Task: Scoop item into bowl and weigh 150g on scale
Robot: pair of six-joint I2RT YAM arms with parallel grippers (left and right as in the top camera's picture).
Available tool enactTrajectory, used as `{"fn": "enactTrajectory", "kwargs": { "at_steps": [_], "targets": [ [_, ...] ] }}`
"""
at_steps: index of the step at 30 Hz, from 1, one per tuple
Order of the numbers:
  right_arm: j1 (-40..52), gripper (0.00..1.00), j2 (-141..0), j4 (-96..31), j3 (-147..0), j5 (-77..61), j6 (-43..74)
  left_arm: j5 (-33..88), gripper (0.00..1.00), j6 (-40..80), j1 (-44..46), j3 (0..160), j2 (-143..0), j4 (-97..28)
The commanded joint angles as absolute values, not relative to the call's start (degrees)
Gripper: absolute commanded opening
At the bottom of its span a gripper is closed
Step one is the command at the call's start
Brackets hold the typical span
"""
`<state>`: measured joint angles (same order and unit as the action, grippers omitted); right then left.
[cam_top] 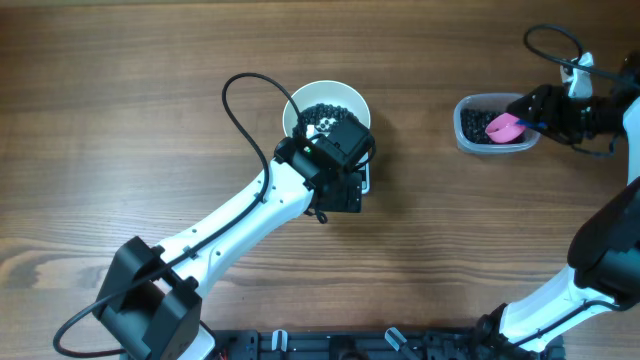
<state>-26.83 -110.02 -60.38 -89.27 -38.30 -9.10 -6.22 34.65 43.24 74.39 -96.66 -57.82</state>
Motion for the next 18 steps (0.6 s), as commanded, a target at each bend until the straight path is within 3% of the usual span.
{"fn": "enactTrajectory", "kwargs": {
  "at_steps": [1, 3, 8, 12, 15, 18],
  "targets": [
    [-26.92, 0.85, -110.59, -59.24, -89.12, -34.09, -7.01, -7.38, 1.0, 35.2, 43.66, 74.04, -97.1, -57.84],
    [-26.92, 0.99, -110.59, -57.74, -89.12, -33.45, -6.42, -7.38, 1.0, 35.2, 43.66, 74.04, -97.1, -57.84],
    [-26.92, 1.0, -110.59, -55.18, -89.12, -7.22, 5.54, -7.38, 1.0, 35.2, 43.66, 74.04, -97.1, -57.84],
    [-26.92, 1.0, -110.59, -43.05, -89.12, -4.14, 11.07, -7.38, 1.0, 35.18, 43.66, 74.04, -97.1, -57.84],
    [-26.81, 1.0, -110.59, -33.26, -89.12, -16.86, 14.11, -7.38, 1.0, 35.2, 43.66, 74.04, -97.1, -57.84],
    [-25.89, 1.0, -110.59, -34.92, -89.12, -35.22, 12.8, -7.38, 1.0, 35.2, 43.66, 74.04, -97.1, -57.84]
  ]
}}
